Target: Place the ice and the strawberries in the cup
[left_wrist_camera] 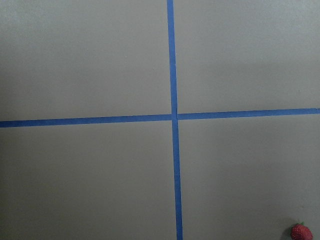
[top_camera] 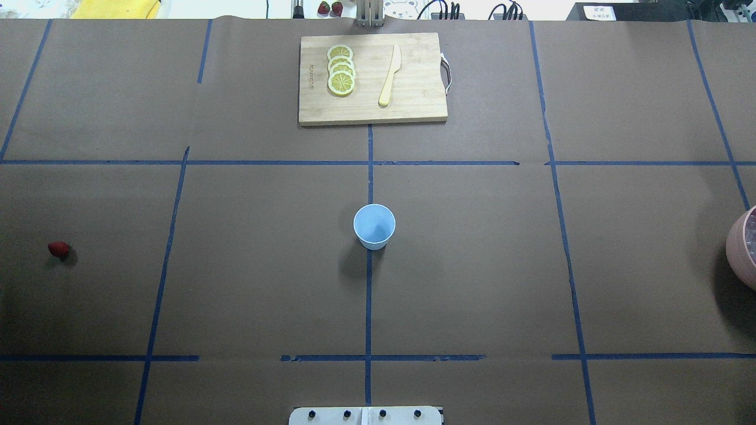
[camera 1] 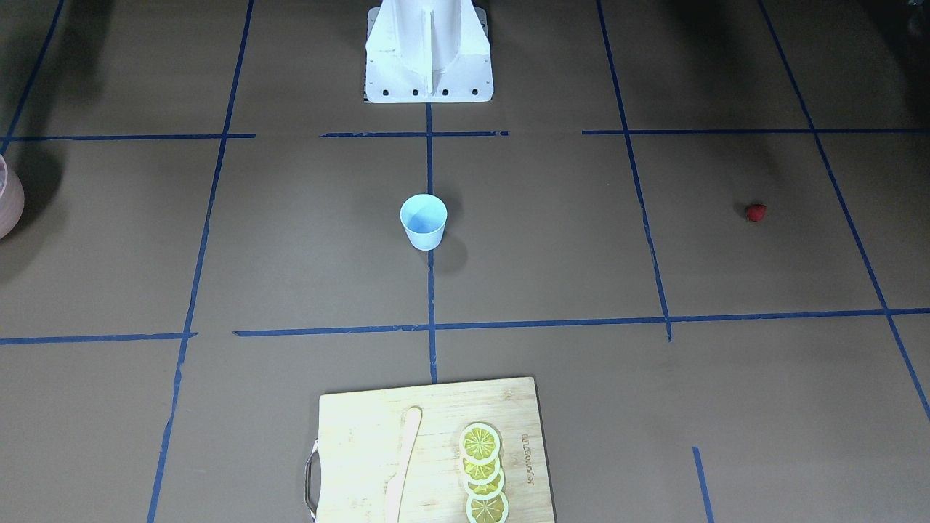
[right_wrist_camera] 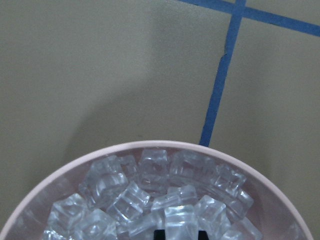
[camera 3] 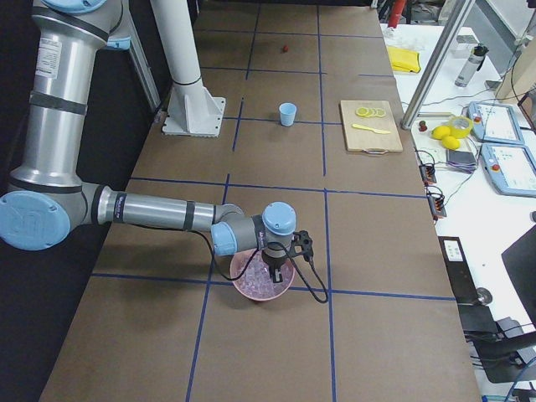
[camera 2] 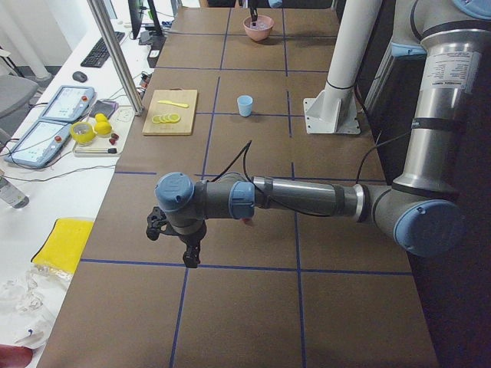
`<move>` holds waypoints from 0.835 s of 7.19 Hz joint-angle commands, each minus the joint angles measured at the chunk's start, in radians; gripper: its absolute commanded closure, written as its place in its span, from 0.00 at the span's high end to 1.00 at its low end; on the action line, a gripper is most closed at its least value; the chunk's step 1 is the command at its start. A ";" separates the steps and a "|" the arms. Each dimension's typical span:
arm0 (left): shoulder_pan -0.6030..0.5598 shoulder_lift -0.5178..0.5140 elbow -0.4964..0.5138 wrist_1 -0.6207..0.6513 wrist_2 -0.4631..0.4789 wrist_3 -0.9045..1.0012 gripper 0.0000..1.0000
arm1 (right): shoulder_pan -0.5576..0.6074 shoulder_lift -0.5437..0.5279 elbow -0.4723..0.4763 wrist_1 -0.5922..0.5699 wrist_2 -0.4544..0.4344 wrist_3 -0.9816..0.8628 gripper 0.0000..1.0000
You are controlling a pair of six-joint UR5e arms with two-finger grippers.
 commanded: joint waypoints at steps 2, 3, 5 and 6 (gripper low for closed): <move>0.000 0.000 -0.006 0.004 0.000 0.000 1.00 | 0.069 -0.009 0.078 -0.016 0.024 -0.003 0.00; 0.000 0.000 -0.008 0.004 0.000 0.000 1.00 | 0.098 -0.010 0.127 -0.050 0.030 -0.003 0.00; 0.000 0.001 -0.014 0.006 0.000 -0.002 1.00 | 0.115 0.003 0.282 -0.216 0.029 -0.003 0.00; 0.000 0.001 -0.014 0.006 0.000 -0.002 1.00 | 0.115 0.048 0.354 -0.319 0.027 0.009 0.00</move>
